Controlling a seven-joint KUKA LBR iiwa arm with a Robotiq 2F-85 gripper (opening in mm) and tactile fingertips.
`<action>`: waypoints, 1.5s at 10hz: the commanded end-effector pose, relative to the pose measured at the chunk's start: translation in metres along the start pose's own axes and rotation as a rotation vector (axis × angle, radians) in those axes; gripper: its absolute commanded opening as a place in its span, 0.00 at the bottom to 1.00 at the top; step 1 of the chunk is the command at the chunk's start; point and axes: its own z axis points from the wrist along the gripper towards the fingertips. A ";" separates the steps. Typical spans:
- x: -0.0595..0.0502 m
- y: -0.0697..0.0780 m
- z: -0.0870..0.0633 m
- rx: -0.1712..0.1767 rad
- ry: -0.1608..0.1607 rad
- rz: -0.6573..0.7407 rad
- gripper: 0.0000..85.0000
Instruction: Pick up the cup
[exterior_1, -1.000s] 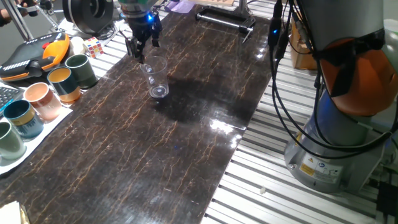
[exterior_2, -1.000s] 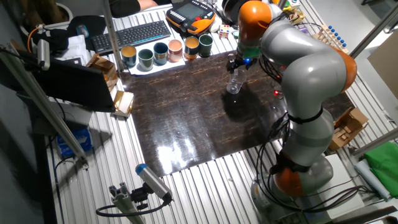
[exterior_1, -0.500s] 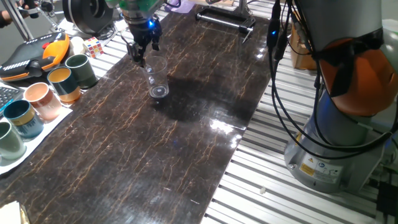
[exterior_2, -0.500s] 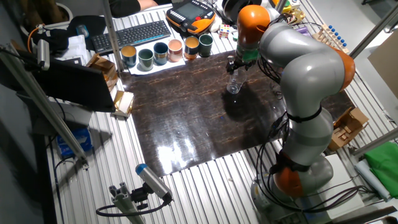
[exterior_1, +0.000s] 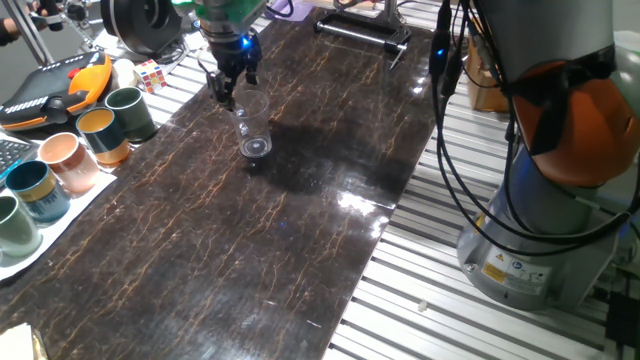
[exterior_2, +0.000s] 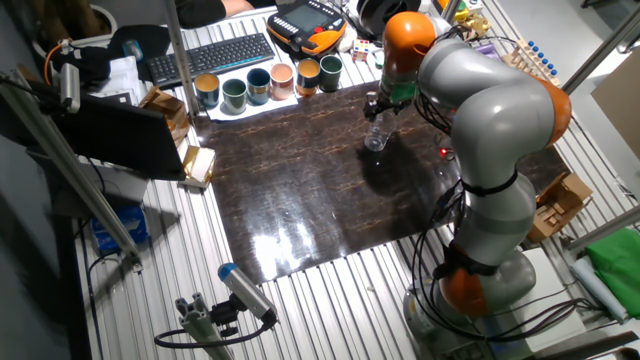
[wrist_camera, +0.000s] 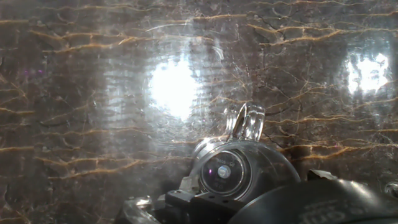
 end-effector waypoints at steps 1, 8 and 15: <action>0.000 0.000 0.000 0.000 0.000 0.000 1.00; 0.011 -0.022 0.008 -0.036 -0.028 -0.009 1.00; 0.010 -0.020 0.005 -0.044 0.026 0.005 0.94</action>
